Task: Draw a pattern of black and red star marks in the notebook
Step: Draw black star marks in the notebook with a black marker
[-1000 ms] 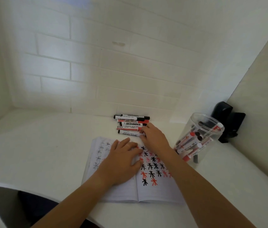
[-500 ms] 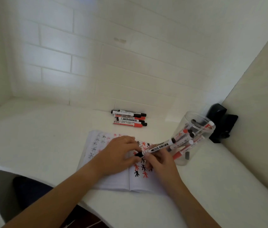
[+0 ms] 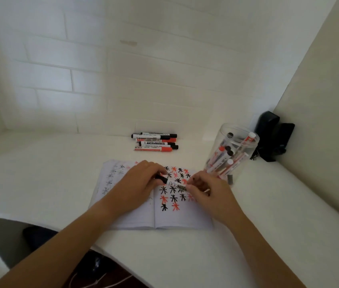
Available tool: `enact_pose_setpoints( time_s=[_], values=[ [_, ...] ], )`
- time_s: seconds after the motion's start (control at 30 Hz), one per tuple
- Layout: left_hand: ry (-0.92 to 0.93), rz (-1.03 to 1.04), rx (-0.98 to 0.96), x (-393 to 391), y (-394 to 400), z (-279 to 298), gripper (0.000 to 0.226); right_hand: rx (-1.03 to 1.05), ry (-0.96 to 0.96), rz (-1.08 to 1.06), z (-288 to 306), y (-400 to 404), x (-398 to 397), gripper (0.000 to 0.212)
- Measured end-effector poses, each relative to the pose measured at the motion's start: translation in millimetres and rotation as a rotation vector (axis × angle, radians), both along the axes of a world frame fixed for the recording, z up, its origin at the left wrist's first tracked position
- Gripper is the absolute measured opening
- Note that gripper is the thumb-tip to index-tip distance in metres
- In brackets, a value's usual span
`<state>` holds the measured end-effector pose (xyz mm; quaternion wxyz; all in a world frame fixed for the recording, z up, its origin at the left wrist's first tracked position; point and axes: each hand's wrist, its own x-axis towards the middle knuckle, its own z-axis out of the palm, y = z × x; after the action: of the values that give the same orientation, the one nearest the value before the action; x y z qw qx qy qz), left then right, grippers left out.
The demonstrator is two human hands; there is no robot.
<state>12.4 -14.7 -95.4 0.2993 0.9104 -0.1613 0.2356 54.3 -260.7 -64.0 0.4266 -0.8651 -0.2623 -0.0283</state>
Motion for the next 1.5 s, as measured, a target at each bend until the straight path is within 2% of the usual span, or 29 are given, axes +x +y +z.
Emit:
enact_pose_setpoints(
  time_s=[0.1, 0.2, 0.33, 0.43, 0.67, 0.87, 1.2, 1.33, 1.5],
  values=[
    [-0.056, -0.087, 0.146, 3.2, -1.3, -2.6, 0.037, -0.232, -0.289, 0.036, -10.7, 12.8, -5.2, 0.018],
    [-0.095, -0.099, 0.175, 4.1, -2.1, -3.0, 0.041, -0.296, -0.496, 0.048, -23.1, 30.6, -11.2, 0.019],
    [-0.092, -0.089, 0.139, 4.1, -3.0, -4.1, 0.052, -0.348, -0.672, -0.054, -33.2, 49.4, -19.8, 0.024],
    [-0.088, -0.1, 0.115, 4.0, -3.4, -5.9, 0.058, -0.365, -0.695, -0.088, -34.8, 53.7, -24.5, 0.023],
    [-0.106, -0.093, 0.147, 6.3, -4.0, -7.9, 0.043, -0.461, -0.8, -0.095, -29.4, 50.0, -21.6, 0.029],
    [-0.173, -0.026, 0.223, 0.8, -5.0, -4.8, 0.045, -0.513, -0.774, -0.099, -25.3, 52.2, -25.2, 0.029],
    [-0.222, -0.017, 0.217, 2.0, -5.1, -6.0, 0.05, -0.547, -0.778, -0.156, -23.6, 56.8, -29.1, 0.034],
    [-0.229, -0.015, 0.22, 1.5, -5.7, -4.8, 0.048, -0.535, -0.858, -0.195, -26.6, 57.4, -26.9, 0.038],
    [-0.221, -0.011, 0.234, 4.7, -5.7, -6.3, 0.034, -0.513, -1.005, -0.182, -38.0, 60.0, -19.6, 0.032]
  ],
)
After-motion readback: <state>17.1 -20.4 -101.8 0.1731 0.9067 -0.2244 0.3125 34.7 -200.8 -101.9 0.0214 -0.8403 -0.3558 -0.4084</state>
